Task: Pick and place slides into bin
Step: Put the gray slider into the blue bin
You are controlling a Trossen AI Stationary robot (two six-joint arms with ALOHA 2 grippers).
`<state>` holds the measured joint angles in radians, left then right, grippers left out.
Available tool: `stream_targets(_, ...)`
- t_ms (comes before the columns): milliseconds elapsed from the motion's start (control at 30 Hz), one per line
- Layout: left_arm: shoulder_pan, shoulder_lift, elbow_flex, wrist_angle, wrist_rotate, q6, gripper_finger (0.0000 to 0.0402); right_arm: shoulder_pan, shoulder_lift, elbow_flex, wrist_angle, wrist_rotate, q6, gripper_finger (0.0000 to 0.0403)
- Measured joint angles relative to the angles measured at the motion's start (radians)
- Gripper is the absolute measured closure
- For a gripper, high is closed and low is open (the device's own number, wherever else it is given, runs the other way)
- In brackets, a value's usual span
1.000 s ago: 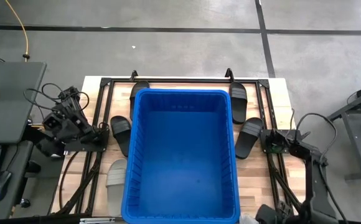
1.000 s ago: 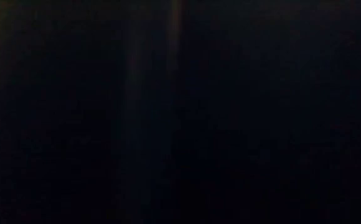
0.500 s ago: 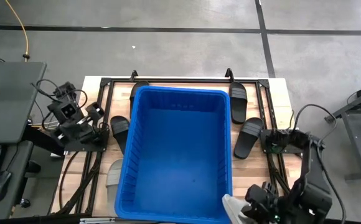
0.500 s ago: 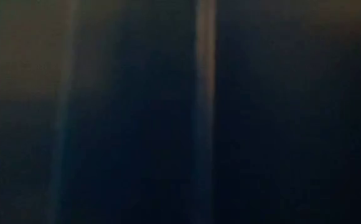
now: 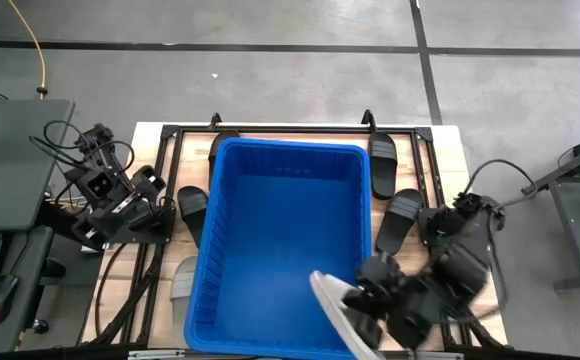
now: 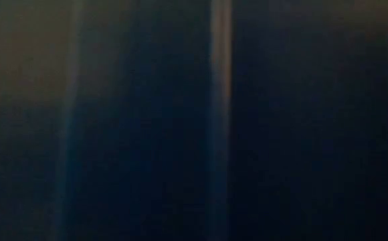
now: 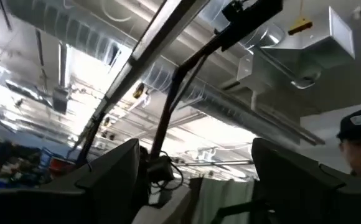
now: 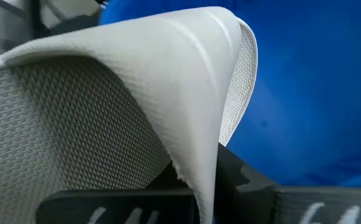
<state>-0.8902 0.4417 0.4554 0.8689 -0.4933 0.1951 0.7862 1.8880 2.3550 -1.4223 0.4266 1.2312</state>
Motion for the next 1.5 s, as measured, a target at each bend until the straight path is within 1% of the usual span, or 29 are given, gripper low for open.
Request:
stream_targets(67,0.000,0.030,0.020,0.000,-0.084,-0.025,0.0103,-0.038,0.003,0.000,-0.003,-0.015,-0.041,0.0403)
stream_targets(167,0.000,0.066,0.043,-0.055,-0.325,-0.090,0.0103,-0.077,0.003,0.000,-0.002,-0.015,-0.089,0.0403)
stream_targets(200,0.000,0.078,0.049,-0.055,-0.386,-0.125,0.0103,-0.088,0.003,0.000,-0.002,-0.021,-0.111,0.0403)
stream_targets(233,0.000,0.088,0.052,-0.053,-0.425,-0.175,0.0103,-0.097,0.003,0.000,-0.002,-0.030,-0.131,0.0403)
stream_targets(267,0.000,0.095,0.054,-0.051,-0.444,-0.247,0.0103,-0.105,0.003,0.000,-0.002,-0.041,-0.147,0.0403)
stream_targets(367,0.000,0.118,0.058,-0.051,-0.410,-0.474,0.0103,-0.127,0.003,0.000,-0.002,-0.060,-0.177,0.0403)
stream_targets(400,0.000,0.121,0.058,-0.062,-0.385,-0.517,0.0103,-0.133,0.003,0.000,-0.002,-0.062,-0.183,0.0403)
stream_targets(500,0.000,0.124,0.057,-0.079,-0.277,-0.563,0.0103,-0.147,0.003,0.000,-0.002,-0.062,-0.194,0.0403)
stream_targets(533,0.000,0.130,0.057,-0.076,-0.258,-0.566,0.0103,-0.150,0.003,0.000,-0.002,-0.062,-0.199,0.0403)
stream_targets(600,0.000,0.133,0.058,-0.072,-0.257,-0.580,0.0103,-0.154,0.003,0.000,-0.003,-0.063,-0.207,0.0403)
stream_targets(667,0.000,0.135,0.058,-0.072,-0.270,-0.596,0.0103,-0.160,0.003,0.000,-0.007,-0.059,-0.212,0.0403)
stream_targets(767,0.000,0.153,0.058,-0.081,-0.329,-0.625,0.0103,-0.179,0.003,0.000,-0.011,-0.044,-0.220,0.0403)
stream_targets(833,0.000,0.174,0.058,-0.085,-0.346,-0.641,0.0103,-0.201,0.003,0.000,-0.023,-0.023,-0.223,0.0403)
stream_targets(900,0.000,0.191,0.057,-0.087,-0.385,-0.697,0.0103,-0.229,0.003,0.000,-0.046,-0.011,-0.220,0.0403)
stream_targets(967,0.002,0.203,0.057,-0.075,-0.435,-0.747,0.0103,-0.267,0.009,0.000,-0.050,-0.020,-0.235,0.0403)
stream_targets(1067,0.029,0.225,0.057,-0.041,-0.454,-0.780,0.0103,-0.334,0.027,0.000,-0.073,-0.034,-0.299,0.0403)
stream_targets(1200,0.069,0.245,0.057,-0.037,-0.473,-0.938,0.0103,-0.421,0.075,0.000,-0.099,-0.060,-0.441,0.0403)
stream_targets(1333,0.107,0.298,0.057,-0.080,-0.502,-1.123,0.0103,-0.468,0.127,0.000,-0.135,-0.003,-0.535,0.0403)
stream_targets(1433,0.124,0.340,0.056,-0.109,-0.505,-1.246,0.0103,-0.492,0.148,0.000,-0.149,0.094,-0.571,0.0403)
stream_targets(1500,0.135,0.367,0.057,-0.108,-0.504,-1.302,0.0103,-0.504,0.151,0.000,-0.137,0.133,-0.602,0.0403)
